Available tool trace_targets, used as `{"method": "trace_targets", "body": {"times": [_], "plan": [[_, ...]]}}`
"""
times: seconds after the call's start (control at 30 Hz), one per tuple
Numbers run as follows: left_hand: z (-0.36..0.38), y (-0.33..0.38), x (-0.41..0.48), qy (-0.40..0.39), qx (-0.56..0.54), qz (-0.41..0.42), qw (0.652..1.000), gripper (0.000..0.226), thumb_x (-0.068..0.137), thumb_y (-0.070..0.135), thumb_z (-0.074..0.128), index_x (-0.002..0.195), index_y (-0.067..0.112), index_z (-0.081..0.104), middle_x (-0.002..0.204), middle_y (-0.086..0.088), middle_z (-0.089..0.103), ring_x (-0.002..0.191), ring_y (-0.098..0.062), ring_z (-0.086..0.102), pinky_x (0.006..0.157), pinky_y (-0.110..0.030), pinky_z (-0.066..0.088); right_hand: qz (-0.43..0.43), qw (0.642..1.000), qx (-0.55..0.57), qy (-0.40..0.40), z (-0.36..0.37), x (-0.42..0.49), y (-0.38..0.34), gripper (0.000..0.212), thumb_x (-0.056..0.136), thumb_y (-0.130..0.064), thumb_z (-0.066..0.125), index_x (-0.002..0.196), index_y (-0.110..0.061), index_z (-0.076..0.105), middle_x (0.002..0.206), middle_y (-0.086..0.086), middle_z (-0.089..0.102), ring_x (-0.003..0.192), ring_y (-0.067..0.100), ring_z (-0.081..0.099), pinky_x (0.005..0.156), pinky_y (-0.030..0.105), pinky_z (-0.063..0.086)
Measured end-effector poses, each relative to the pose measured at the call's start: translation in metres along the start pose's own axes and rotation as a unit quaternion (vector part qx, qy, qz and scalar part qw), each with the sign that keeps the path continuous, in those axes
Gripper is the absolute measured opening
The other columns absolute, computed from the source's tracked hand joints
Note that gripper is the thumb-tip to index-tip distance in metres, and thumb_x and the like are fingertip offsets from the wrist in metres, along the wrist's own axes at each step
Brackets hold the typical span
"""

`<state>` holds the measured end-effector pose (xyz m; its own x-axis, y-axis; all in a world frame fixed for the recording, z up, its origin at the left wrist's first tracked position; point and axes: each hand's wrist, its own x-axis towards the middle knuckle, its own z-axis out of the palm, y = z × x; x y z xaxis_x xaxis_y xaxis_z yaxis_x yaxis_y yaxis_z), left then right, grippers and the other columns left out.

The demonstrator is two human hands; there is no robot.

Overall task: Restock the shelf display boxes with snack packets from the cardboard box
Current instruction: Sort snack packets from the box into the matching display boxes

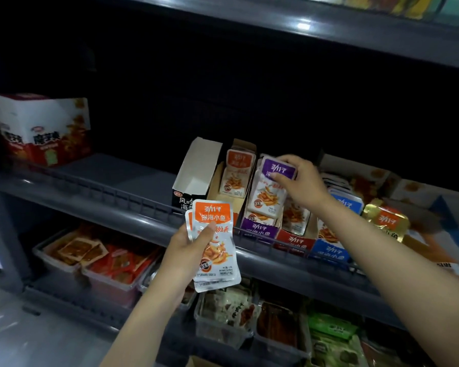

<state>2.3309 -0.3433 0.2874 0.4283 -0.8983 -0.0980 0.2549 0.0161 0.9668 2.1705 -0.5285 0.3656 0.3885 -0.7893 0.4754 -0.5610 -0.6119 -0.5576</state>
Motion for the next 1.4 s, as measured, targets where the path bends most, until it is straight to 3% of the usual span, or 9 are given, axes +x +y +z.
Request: {"method": "trace_targets", "body": {"times": [0.23,0.37,0.47,0.53,0.7,0.83,1.03,1.27,1.4], "plan": [[0.004,0.001,-0.005,-0.028,0.012,0.011,0.999,0.016,0.084,0.027,0.070,0.099,0.022,0.067,0.089,0.003,0.076,0.079,-0.015,0.073,0.066,-0.028,0.058,-0.037,0.969,-0.242,0.032,0.011,-0.019,-0.005,0.052,0.085,-0.034,0.068,0.135,-0.031,0.052,0.121,0.003,0.044,0.114,0.020,0.033,0.096,0.031,0.028],[0.009,0.002,-0.009,-0.048,0.019,0.042,0.998,0.014,0.085,0.027,0.068,0.098,0.023,0.068,0.086,0.006,0.076,0.076,-0.010,0.073,0.055,-0.017,0.053,-0.055,0.997,-0.052,0.022,0.012,-0.041,-0.040,0.035,0.091,-0.037,0.058,0.126,-0.029,0.056,0.119,-0.011,0.044,0.116,0.006,0.040,0.102,0.026,0.035],[0.014,0.005,-0.010,-0.080,0.024,0.067,0.994,0.015,0.089,0.022,0.063,0.103,0.019,0.066,0.092,-0.003,0.075,0.078,-0.013,0.073,0.059,-0.019,0.054,0.023,0.973,0.156,-0.166,0.009,-0.067,-0.066,0.027,0.095,-0.035,0.053,0.121,-0.034,0.054,0.113,-0.016,0.056,0.100,-0.001,0.057,0.087,0.019,0.052],[0.017,0.005,-0.011,-0.106,0.030,0.089,0.990,0.018,0.092,0.019,0.058,0.110,0.018,0.061,0.095,-0.004,0.074,0.081,-0.015,0.072,0.063,-0.021,0.054,0.032,0.957,0.160,-0.241,0.010,-0.078,-0.070,0.031,0.093,-0.029,0.057,0.124,-0.031,0.052,0.113,-0.010,0.060,0.098,0.003,0.062,0.081,0.016,0.053],[0.015,0.004,-0.013,-0.111,0.069,0.114,0.985,0.022,0.091,0.030,0.057,0.107,0.021,0.045,0.088,0.003,0.068,0.073,-0.007,0.069,0.061,-0.021,0.052,0.061,0.952,0.200,-0.223,0.005,-0.077,-0.077,0.024,0.085,-0.017,0.070,0.107,-0.019,0.063,0.098,-0.006,0.068,0.088,0.008,0.067,0.078,0.021,0.056],[0.004,0.011,-0.008,-0.108,0.071,0.133,0.983,0.019,0.086,0.024,0.063,0.100,0.015,0.055,0.088,0.000,0.072,0.076,-0.011,0.071,0.065,-0.022,0.054,0.091,0.957,0.192,-0.198,-0.008,-0.069,-0.082,0.023,0.083,-0.021,0.072,0.105,-0.021,0.063,0.101,-0.001,0.070,0.090,0.014,0.070,0.077,0.023,0.057],[-0.002,0.019,-0.009,-0.106,0.070,0.179,0.976,0.008,0.091,0.018,0.060,0.097,0.015,0.061,0.085,0.000,0.073,0.075,-0.012,0.071,0.062,-0.018,0.053,0.116,0.935,0.168,-0.291,-0.025,-0.059,-0.090,0.030,0.083,-0.017,0.071,0.110,-0.023,0.059,0.097,-0.001,0.072,0.089,0.013,0.071,0.073,0.023,0.057],[-0.008,0.042,0.029,0.015,0.212,0.282,0.936,0.051,0.085,0.057,0.034,0.125,0.029,0.051,0.116,0.017,0.058,0.102,0.007,0.055,0.079,-0.007,0.041,0.091,0.973,0.165,-0.136,-0.049,-0.014,-0.092,0.034,0.080,-0.012,0.073,0.111,-0.016,0.060,0.096,0.004,0.071,0.077,0.009,0.071,0.063,0.019,0.055],[-0.014,0.038,0.068,0.050,0.371,0.311,0.873,0.057,0.094,0.050,0.039,0.146,0.026,0.034,0.143,0.007,0.044,0.133,-0.010,0.037,0.106,-0.027,0.033,0.087,0.981,0.176,0.008,-0.048,0.037,-0.086,0.025,0.080,-0.011,0.074,0.093,-0.028,0.061,0.097,0.003,0.070,0.079,0.011,0.067,0.074,0.022,0.054]]}}
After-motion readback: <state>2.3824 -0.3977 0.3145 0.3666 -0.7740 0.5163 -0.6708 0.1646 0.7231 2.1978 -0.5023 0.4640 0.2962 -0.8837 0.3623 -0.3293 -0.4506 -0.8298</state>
